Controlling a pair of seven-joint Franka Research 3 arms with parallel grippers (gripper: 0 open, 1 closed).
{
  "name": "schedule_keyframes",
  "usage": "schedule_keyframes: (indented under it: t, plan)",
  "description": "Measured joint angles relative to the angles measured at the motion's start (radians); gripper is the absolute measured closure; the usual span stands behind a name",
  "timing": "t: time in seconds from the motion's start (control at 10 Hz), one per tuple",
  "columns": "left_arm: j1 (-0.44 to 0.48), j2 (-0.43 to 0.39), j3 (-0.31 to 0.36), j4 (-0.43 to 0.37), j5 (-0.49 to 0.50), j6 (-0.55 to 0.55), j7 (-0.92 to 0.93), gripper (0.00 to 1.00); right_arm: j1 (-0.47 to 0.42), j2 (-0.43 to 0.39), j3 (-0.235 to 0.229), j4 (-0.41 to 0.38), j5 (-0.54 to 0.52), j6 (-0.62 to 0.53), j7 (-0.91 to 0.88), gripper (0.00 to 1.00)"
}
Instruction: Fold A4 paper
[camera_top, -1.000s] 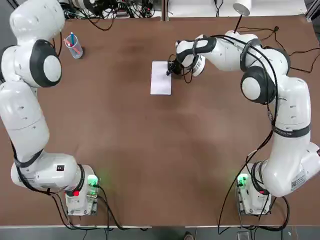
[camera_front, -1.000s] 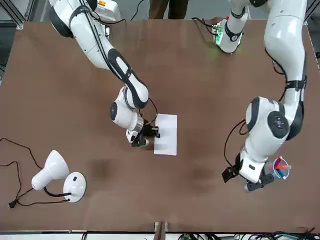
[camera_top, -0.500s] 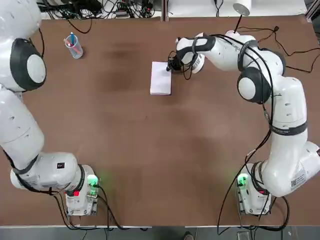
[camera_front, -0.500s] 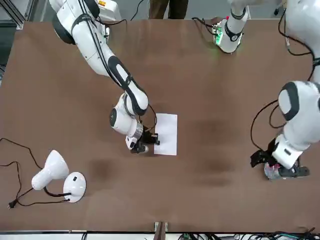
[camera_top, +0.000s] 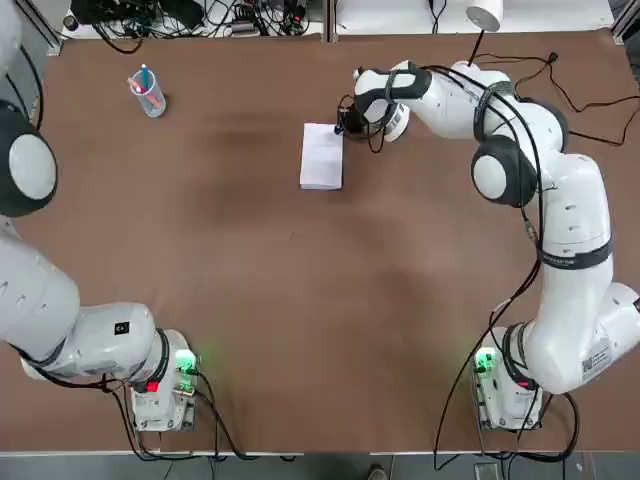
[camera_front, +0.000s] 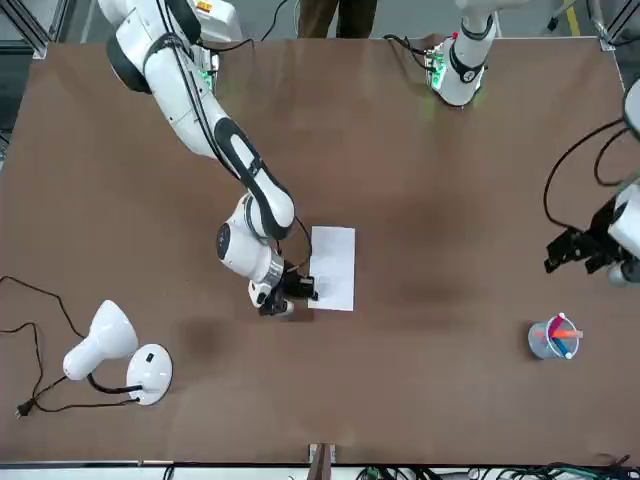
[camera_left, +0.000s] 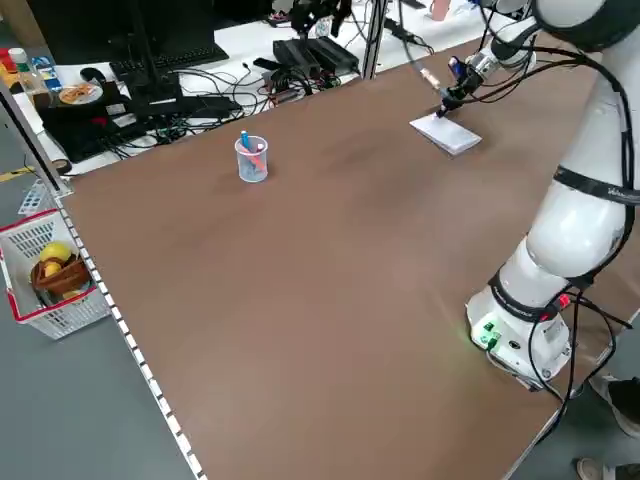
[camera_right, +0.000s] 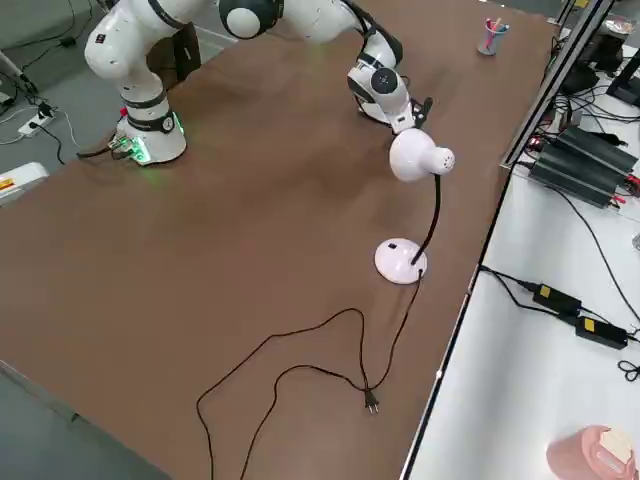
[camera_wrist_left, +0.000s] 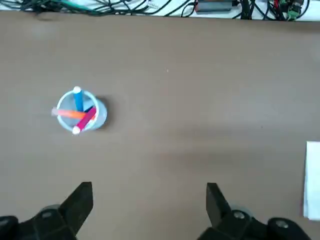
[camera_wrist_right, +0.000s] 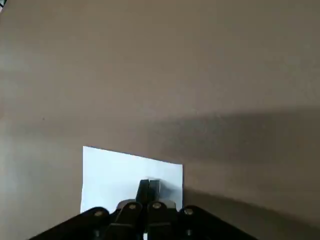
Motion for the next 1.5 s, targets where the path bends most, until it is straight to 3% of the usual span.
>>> schedule_keyframes:
  t: [0.2, 0.4, 0.7, 0.8, 0.9, 1.0, 1.3, 1.4, 1.5]
  plan:
    - [0.013, -0.074, 0.003, 0.03, -0.008, -0.15, -0.027, 0.0, 0.0, 0.012, -0.002, 0.025, 0.0, 0.0, 0.0, 0.97]
    - [0.009, -0.101, -0.007, 0.079, 0.01, -0.23, -0.045, 0.0, -0.001, 0.006, -0.019, 0.055, 0.0, -0.033, 0.0, 0.95]
    - [-0.007, -0.117, -0.029, 0.093, 0.038, -0.273, -0.059, 0.0, 0.013, -0.101, -0.023, 0.056, -0.001, -0.172, 0.0, 0.87]
    - [-0.007, -0.12, -0.029, 0.093, 0.038, -0.28, -0.059, 0.0, 0.02, -0.162, -0.026, 0.025, -0.002, -0.214, 0.001, 0.77]
    - [-0.007, -0.121, -0.029, 0.092, 0.038, -0.284, -0.059, 0.0, 0.024, -0.237, -0.038, -0.036, -0.024, -0.25, 0.0, 0.74]
    - [-0.007, -0.121, -0.035, 0.085, 0.038, -0.284, -0.072, 0.0, 0.024, -0.319, -0.056, -0.118, -0.084, -0.276, 0.0, 0.62]
    - [-0.01, -0.119, -0.075, 0.059, 0.038, -0.271, -0.121, 0.0, -0.028, -0.611, -0.085, -0.432, -0.341, -0.324, 0.004, 0.15]
    - [-0.011, -0.119, -0.079, 0.05, 0.039, -0.271, -0.127, 0.0, -0.088, -0.702, -0.088, -0.496, -0.441, -0.427, 0.004, 0.02]
    - [-0.011, -0.118, -0.084, 0.038, 0.039, -0.271, -0.144, 0.0, -0.165, -0.778, -0.091, -0.517, -0.547, -0.56, 0.002, 0.01]
